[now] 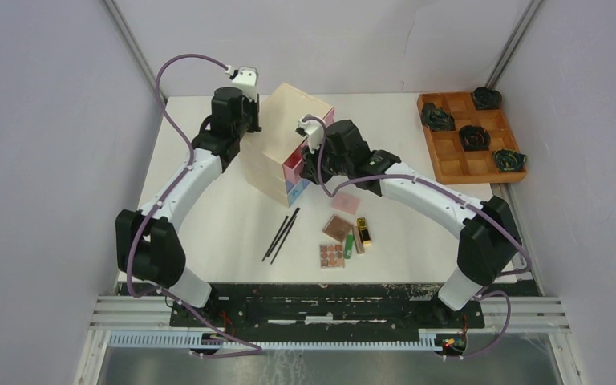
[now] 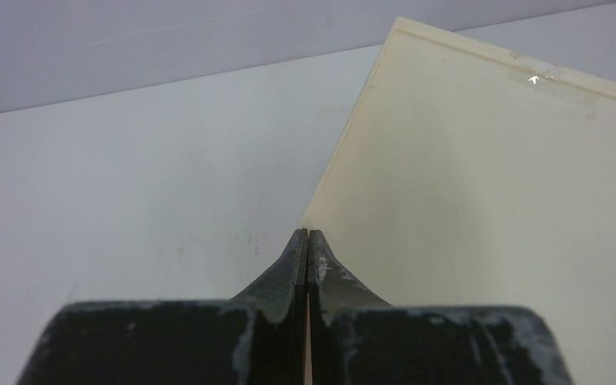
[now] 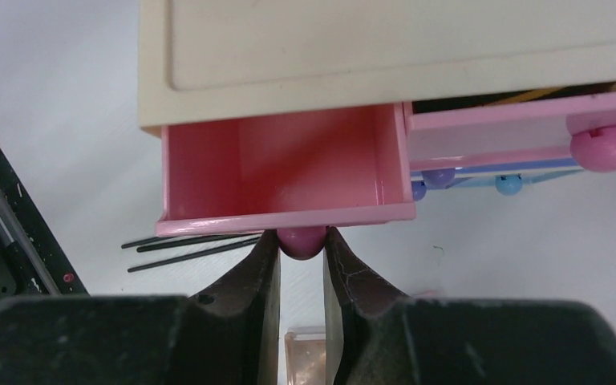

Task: Organize the makeup
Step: Open the drawer in the storage box.

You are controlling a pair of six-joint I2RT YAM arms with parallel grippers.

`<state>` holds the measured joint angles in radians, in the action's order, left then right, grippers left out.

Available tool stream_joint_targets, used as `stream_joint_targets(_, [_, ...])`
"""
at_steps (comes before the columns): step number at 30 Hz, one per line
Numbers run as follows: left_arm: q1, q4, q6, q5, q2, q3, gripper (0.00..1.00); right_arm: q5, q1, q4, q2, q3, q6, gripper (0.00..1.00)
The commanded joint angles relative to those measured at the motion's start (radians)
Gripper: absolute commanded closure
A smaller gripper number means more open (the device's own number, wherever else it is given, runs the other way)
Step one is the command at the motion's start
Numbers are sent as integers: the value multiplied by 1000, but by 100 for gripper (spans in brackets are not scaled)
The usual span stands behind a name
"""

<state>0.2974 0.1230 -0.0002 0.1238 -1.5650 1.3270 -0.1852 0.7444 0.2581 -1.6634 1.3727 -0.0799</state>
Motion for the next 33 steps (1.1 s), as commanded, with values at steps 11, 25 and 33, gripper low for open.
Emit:
stream_joint_targets(11, [-14,241,-34,-16,-119,-65,97,66,-4,22,187,-156,59,93])
stream_joint_targets(25, [-15,242,-27,-19,-113,-71,97,148,-5,58,311,-259,66,93])
stream_joint_targets(33, [-15,242,-27,-25,-112,-75,97,188,-5,68,347,-284,73,94])
